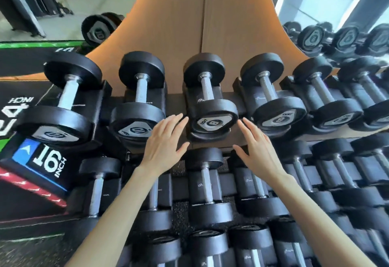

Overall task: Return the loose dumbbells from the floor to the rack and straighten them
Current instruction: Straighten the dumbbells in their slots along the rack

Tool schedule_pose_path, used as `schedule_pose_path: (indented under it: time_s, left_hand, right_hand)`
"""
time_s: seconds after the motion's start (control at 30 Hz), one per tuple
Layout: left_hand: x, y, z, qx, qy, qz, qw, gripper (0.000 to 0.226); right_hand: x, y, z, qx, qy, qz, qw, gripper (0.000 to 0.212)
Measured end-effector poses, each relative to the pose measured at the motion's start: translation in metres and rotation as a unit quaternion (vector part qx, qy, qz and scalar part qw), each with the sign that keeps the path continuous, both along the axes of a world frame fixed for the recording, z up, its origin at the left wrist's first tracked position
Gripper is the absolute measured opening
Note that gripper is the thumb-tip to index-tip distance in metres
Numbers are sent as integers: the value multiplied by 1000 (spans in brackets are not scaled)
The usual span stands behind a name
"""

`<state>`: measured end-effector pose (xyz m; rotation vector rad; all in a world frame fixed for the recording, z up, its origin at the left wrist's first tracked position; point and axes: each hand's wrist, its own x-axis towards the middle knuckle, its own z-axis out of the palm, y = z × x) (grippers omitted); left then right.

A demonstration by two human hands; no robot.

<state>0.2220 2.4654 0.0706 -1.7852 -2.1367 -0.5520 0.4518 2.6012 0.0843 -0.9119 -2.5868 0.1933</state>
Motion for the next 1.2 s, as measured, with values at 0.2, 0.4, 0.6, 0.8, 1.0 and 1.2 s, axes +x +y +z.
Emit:
schedule_pose_path:
  time_s: [0.2, 0.4, 0.6, 0.8, 1.0, 1.2]
  left_hand:
    - [-8, 20, 1, 28, -17, -28, 999, 65]
    - [-8, 43, -3, 12, -81, -27, 996, 68]
    - [-15, 71, 2, -94, -133, -21, 986, 84]
    - [-18, 86, -4, -86, -268, -31, 959, 90]
    - [-20, 88, 3, -89, -274, -41, 957, 86]
    - [-16, 98, 39, -184, -163, -58, 968, 81]
  right_hand:
    - [-20, 10, 25, 23, 2, 17, 1000, 64]
    - [-46, 37, 28, 52, -15, 69, 996, 59]
    - [-76, 71, 30, 13, -62, 76, 995, 56]
    - [-79, 81, 33, 40, -75, 104, 991, 55]
    - [-75, 81, 25, 42, -18, 113, 992, 56]
    - [-59, 87, 10, -87, 81, 65, 991, 52]
